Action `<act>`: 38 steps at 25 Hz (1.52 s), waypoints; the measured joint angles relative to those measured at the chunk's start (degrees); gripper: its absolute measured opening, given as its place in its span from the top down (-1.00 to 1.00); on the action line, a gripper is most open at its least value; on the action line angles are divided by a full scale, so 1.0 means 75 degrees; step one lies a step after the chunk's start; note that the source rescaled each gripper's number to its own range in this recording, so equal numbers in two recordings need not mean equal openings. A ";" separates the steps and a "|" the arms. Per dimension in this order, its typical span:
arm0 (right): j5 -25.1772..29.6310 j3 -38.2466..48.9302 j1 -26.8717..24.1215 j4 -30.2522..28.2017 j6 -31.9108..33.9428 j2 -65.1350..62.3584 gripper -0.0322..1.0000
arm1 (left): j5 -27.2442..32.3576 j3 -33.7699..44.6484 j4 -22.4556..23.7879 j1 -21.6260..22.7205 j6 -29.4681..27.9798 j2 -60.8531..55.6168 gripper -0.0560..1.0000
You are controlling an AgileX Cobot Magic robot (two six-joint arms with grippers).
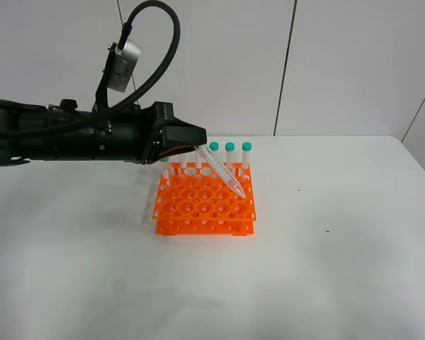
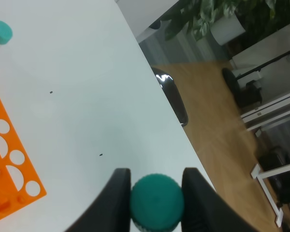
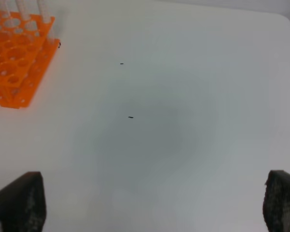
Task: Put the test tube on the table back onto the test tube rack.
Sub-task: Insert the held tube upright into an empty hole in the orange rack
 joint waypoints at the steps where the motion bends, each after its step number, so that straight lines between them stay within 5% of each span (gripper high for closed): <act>1: 0.0000 0.0000 0.0000 0.0000 0.0000 0.0000 -1.00 | 0.0000 0.0000 0.0000 0.0000 0.0000 0.0000 0.88; 18: 0.0000 0.0000 0.0000 0.0000 0.0000 0.0000 -1.00 | -0.0691 0.0000 0.0007 0.0000 0.0094 -0.1011 0.88; 21: 0.0000 0.0000 0.0000 0.0000 0.0000 0.0000 -1.00 | -0.1248 0.0000 0.0490 0.0000 0.0053 -0.1284 0.88; 24: 0.0000 0.0000 0.0000 0.0000 0.0000 0.0000 -1.00 | -0.1906 0.0000 0.2125 0.0000 -0.0891 -0.1619 0.88; 29: 0.0000 0.0000 0.0000 0.0000 0.0000 0.0000 -1.00 | -0.3068 0.0000 0.6599 -0.0075 -0.4119 -0.2022 0.88; 34: 0.0006 0.0000 0.0000 0.0000 0.0000 0.0000 -1.00 | -0.4114 0.0000 1.0918 -0.0867 -0.7040 -0.2092 0.88; 38: 0.0006 0.0000 0.0000 0.0000 0.0000 0.0000 -1.00 | -0.5105 0.0000 1.2628 -0.1351 -0.7830 -0.2027 0.88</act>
